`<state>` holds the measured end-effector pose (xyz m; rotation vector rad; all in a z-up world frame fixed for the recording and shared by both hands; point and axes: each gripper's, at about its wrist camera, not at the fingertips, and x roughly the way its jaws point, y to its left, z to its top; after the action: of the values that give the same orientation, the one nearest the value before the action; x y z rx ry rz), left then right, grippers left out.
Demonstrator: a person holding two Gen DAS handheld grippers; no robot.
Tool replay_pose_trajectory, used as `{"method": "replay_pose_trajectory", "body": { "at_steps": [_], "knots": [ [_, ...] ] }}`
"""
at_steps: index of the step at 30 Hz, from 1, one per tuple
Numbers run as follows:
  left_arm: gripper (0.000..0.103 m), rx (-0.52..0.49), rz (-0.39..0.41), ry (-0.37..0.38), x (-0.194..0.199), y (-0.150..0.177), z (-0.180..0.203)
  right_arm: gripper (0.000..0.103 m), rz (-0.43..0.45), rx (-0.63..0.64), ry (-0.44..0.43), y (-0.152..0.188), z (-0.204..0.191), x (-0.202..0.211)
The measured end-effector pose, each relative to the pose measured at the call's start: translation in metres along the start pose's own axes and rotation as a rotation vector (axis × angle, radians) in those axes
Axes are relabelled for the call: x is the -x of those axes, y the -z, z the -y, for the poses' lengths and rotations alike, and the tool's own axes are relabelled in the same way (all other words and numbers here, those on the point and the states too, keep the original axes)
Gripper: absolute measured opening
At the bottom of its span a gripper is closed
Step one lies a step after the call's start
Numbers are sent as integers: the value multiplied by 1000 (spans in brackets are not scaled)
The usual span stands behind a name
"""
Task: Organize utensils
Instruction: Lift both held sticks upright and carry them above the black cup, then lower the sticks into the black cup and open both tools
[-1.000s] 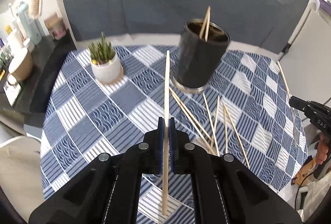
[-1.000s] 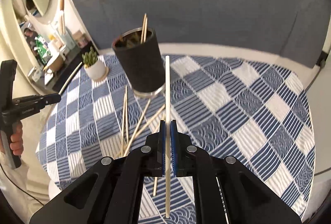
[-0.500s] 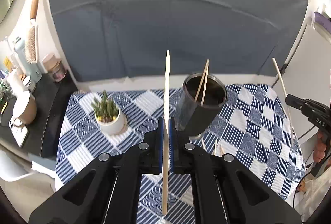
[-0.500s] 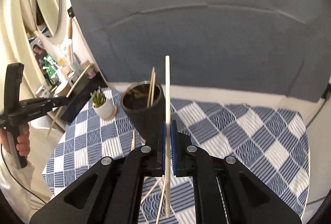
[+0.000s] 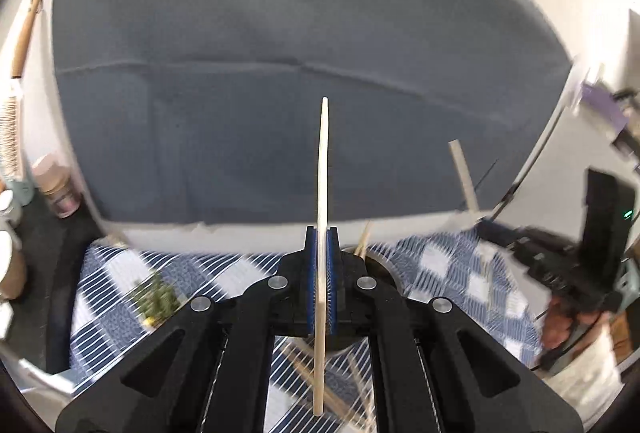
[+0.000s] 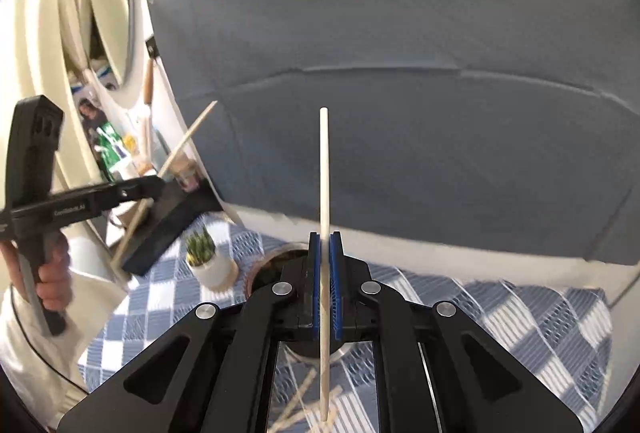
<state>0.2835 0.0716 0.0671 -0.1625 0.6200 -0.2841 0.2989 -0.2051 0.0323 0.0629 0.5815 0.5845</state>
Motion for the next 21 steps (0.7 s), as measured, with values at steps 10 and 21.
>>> {"method": "replay_pose_trajectory", "body": {
  "at_steps": [10,21],
  "knots": [
    [5,99,164,224,-29,-11,-16,5,177,-73,-143,-12,10,-30],
    [5,159,235,375,-77,3,-27,5,279,-134,-237,-9,24,-66]
  ]
}}
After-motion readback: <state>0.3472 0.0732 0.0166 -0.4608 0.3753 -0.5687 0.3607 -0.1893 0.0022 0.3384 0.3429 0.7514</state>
